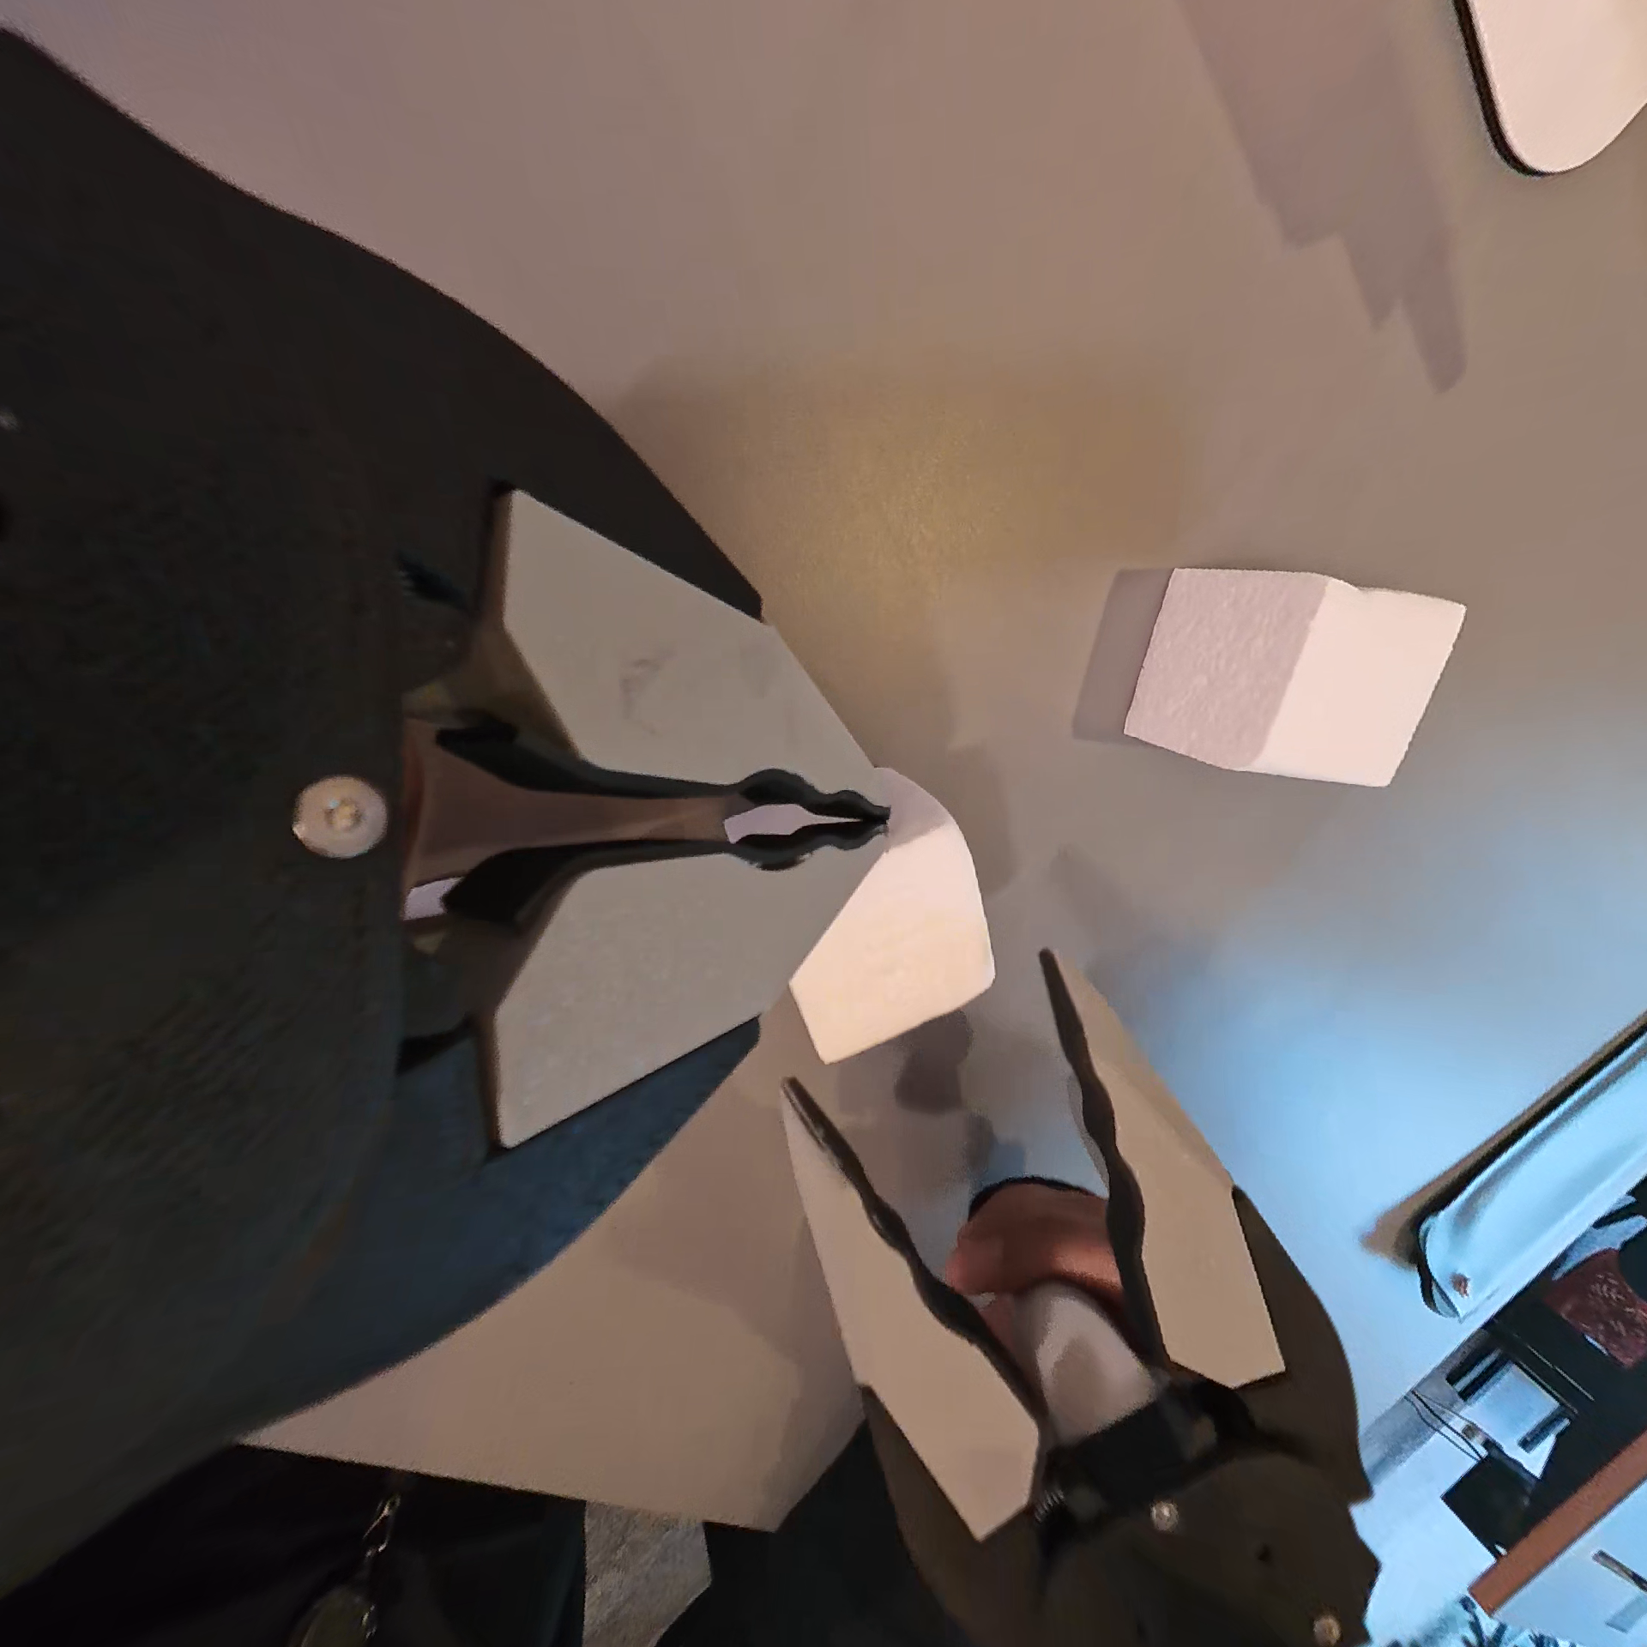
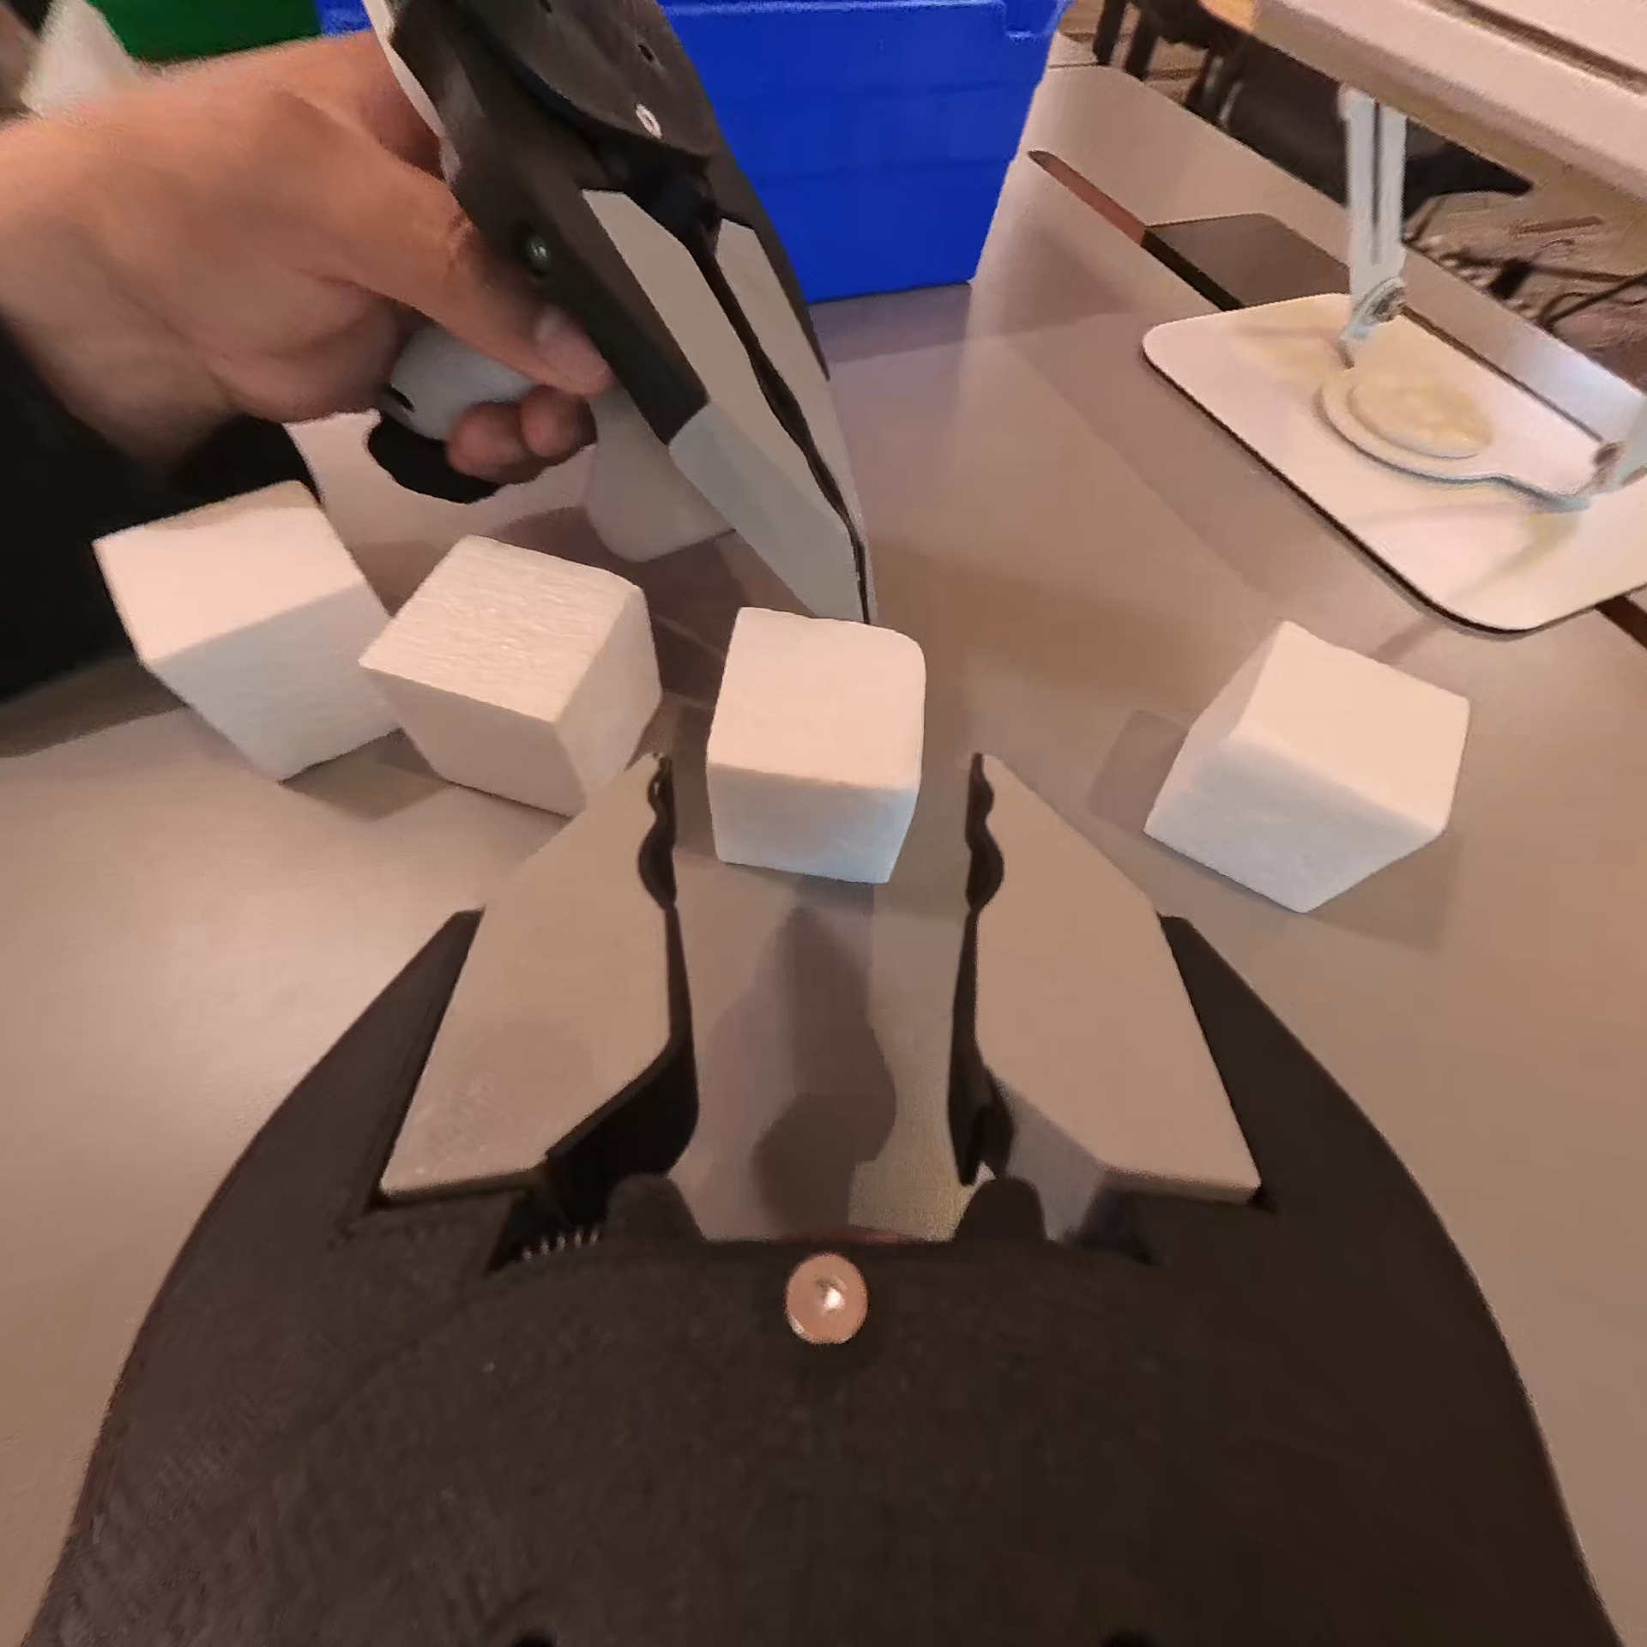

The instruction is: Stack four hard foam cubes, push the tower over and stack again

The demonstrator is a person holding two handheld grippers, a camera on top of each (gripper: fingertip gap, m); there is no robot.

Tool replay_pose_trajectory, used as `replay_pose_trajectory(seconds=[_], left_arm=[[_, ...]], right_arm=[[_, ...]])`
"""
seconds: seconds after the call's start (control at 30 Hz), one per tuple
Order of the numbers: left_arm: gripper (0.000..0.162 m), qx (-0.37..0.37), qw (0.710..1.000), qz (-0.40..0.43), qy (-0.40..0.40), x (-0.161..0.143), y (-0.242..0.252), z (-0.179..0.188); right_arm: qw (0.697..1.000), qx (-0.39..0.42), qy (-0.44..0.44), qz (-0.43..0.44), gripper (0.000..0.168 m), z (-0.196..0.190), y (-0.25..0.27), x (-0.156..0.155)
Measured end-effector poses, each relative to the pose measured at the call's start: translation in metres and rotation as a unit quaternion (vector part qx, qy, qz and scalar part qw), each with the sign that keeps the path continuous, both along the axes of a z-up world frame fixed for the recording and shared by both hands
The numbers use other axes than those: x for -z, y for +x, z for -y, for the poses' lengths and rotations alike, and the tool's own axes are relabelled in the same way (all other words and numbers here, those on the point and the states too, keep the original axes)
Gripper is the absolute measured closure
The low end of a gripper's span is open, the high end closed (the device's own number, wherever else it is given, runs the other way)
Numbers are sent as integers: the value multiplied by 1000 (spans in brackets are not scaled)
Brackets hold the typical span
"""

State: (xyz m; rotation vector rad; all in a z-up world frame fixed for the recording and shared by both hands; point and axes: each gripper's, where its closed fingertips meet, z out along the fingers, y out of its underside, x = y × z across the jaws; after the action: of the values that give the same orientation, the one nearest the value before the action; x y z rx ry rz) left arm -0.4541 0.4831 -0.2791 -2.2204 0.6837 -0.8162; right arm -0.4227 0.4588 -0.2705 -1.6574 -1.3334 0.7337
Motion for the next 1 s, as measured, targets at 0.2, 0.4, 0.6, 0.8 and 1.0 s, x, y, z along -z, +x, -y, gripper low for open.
replay_pose_trajectory(seconds=[0.2,0.4,0.6,0.8,1.0], left_arm=[[162,14,1000,-6,0,2,5,3],[162,-34,998,-17,49,-11,-9,-11],[162,-87,994,10,67,-21,-31,-23],[162,-93,993,14,75,-23,-33,-25],[159,-91,993,-2,77,-19,-32,-25]], right_arm=[[997,1,28,77,112,0,-9,28],[993,-42,40,99,113,7,9,28],[988,-117,12,100,113,15,52,30],[977,-190,-41,83,113,30,84,33],[979,-190,-77,8,114,28,90,7]])
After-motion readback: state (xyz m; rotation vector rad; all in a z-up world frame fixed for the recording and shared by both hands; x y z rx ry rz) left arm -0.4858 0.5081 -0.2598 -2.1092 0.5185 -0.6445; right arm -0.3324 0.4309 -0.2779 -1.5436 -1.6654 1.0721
